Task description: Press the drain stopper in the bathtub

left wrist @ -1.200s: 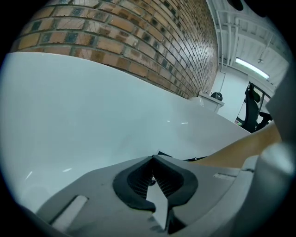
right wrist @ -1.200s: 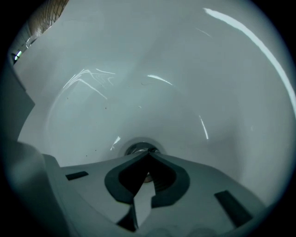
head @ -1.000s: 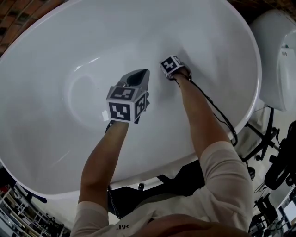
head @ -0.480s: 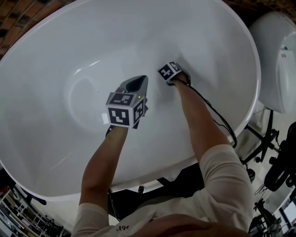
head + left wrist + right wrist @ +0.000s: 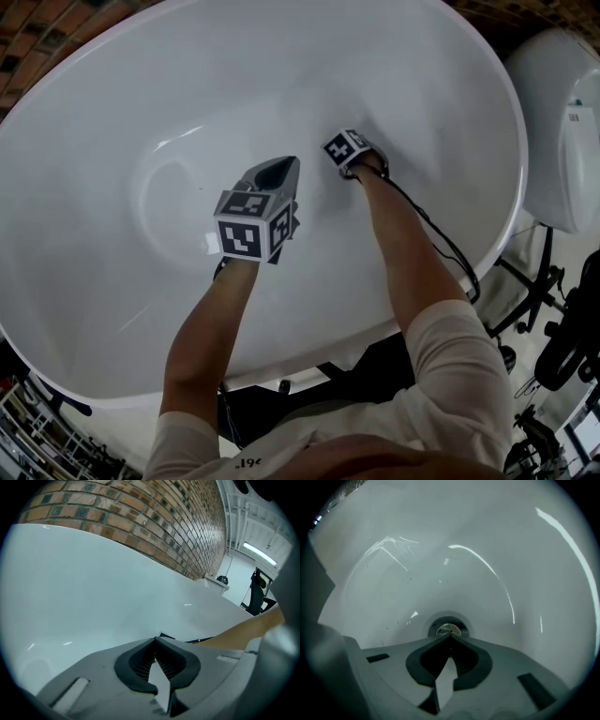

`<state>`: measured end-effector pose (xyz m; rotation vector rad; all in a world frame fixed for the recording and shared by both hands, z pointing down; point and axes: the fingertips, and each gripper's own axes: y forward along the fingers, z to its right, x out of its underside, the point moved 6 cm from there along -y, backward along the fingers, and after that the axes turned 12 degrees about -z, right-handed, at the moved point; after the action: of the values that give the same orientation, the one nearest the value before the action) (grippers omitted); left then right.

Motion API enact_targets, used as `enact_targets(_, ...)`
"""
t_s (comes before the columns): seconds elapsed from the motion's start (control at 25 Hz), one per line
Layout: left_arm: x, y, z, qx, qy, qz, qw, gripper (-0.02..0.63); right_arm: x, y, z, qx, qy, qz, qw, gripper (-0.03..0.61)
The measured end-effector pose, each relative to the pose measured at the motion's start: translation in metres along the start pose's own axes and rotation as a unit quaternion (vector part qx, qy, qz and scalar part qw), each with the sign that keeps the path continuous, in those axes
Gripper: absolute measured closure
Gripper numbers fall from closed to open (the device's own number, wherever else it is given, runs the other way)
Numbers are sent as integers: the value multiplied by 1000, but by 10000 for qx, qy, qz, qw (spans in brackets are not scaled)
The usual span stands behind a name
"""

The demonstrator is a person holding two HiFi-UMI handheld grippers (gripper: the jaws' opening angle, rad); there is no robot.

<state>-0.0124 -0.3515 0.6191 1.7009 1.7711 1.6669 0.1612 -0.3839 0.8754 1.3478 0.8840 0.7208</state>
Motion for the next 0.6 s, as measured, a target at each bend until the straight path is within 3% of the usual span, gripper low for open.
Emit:
enact_targets(0.16,-1,2,7,85,48,13,10000,606,-2,2,2,-104,270,162,9995,563)
enact_targets(0.4,-6,0,10,100,110,67,9999,606,4,-6,6,-395,285,-104,9988,561)
enact_targets(0.6,-18,-17,19,33,181,166,9997,606,6,-40,11,-211,327,-58,9992,565)
